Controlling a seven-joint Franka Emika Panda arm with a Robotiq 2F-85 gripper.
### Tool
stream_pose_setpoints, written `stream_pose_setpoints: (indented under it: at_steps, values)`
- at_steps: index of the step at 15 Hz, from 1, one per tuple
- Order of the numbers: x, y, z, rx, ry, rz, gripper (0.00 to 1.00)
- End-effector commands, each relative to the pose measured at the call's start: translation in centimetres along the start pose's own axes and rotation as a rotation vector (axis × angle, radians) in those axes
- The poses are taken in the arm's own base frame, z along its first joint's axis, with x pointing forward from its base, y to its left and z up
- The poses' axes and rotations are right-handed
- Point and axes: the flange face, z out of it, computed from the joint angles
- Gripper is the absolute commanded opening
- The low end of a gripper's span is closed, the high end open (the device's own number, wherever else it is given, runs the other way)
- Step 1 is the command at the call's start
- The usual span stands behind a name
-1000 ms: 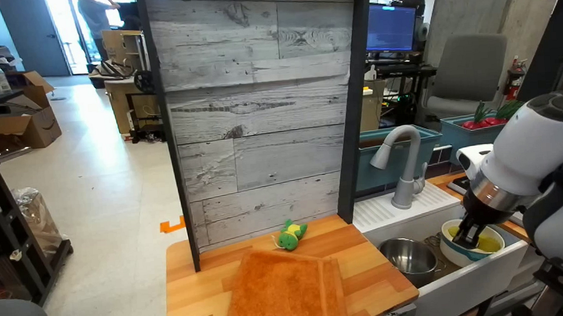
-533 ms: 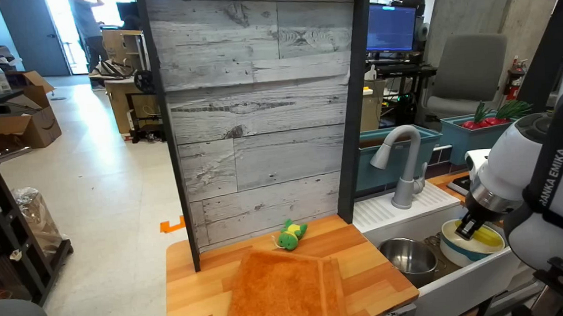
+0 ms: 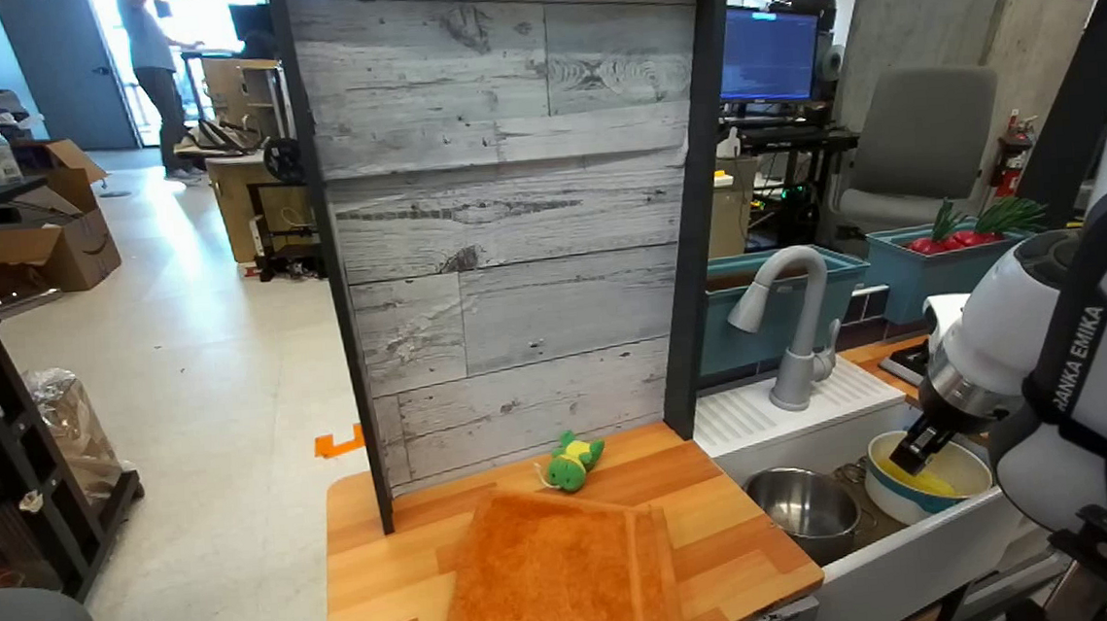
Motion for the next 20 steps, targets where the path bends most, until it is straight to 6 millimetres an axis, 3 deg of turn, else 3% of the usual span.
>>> stream_pose_setpoints:
  at_steps: [1, 3, 6, 8, 11, 14, 16, 17, 20]
  values:
    - [0.1, 0.2, 0.0, 0.001, -0.004, 0.002, 0.78]
    - [0.0, 0.1, 0.0, 0.002, -0.008, 0.001, 0.93]
    - [-0.4, 0.6, -0.8, -0.043, 0.009, -0.021, 0.99]
    - [-1.0, 3.3, -1.9, -0.079, 0.033, 0.027, 1.00]
    - [-2.9, 9.3, -2.6, -0.123, 0.013, 0.209, 1.00]
    - [-3.9, 13.2, -2.9, -0.097, -0.007, 0.371, 1.00]
    - [-4.3, 15.3, -3.1, -0.055, -0.004, 0.458, 1.00]
    - [-4.1, 13.7, -1.7, -0.094, -0.058, 0.380, 1.00]
    - [-4.7, 16.4, -1.8, -0.063, -0.058, 0.455, 1.00]
